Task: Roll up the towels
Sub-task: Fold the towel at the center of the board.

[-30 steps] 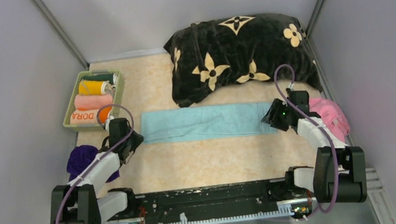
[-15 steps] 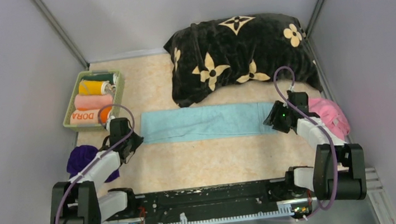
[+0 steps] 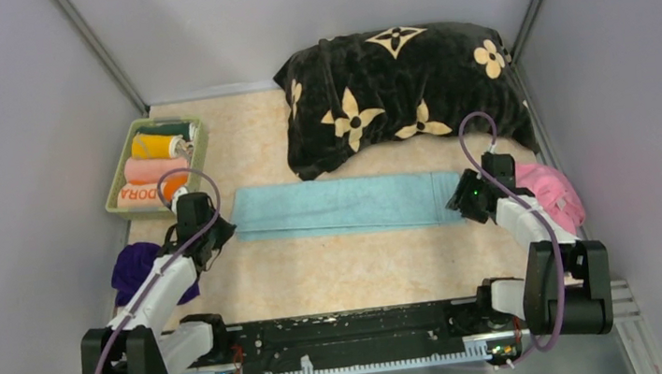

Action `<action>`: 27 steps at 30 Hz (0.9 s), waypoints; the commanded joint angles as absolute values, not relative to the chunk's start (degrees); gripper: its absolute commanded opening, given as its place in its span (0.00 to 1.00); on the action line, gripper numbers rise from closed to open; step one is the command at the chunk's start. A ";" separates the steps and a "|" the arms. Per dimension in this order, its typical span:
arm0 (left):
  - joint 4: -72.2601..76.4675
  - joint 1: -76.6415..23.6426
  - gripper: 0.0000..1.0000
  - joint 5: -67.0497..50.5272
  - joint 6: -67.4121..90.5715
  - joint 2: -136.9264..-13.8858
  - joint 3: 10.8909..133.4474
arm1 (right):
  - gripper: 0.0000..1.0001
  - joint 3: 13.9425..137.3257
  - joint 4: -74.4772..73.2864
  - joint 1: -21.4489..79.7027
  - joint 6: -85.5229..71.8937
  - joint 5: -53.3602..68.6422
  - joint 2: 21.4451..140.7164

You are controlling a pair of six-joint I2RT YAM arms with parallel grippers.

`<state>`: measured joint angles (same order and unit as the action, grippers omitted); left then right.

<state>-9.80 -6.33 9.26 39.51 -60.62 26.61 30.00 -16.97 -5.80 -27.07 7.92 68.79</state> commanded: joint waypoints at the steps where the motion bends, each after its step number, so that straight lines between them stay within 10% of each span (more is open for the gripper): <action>1: -13.32 -6.17 0.00 10.84 38.06 -59.53 27.51 | 0.49 31.28 -18.46 -6.46 -27.37 3.20 67.97; 27: -21.47 -6.60 0.04 7.57 43.44 -53.42 24.81 | 0.49 31.78 -18.59 -7.20 -28.87 -0.14 69.59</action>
<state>-18.13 -6.39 6.17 43.57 -55.02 22.50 30.46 -17.37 -6.55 -28.80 3.90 69.21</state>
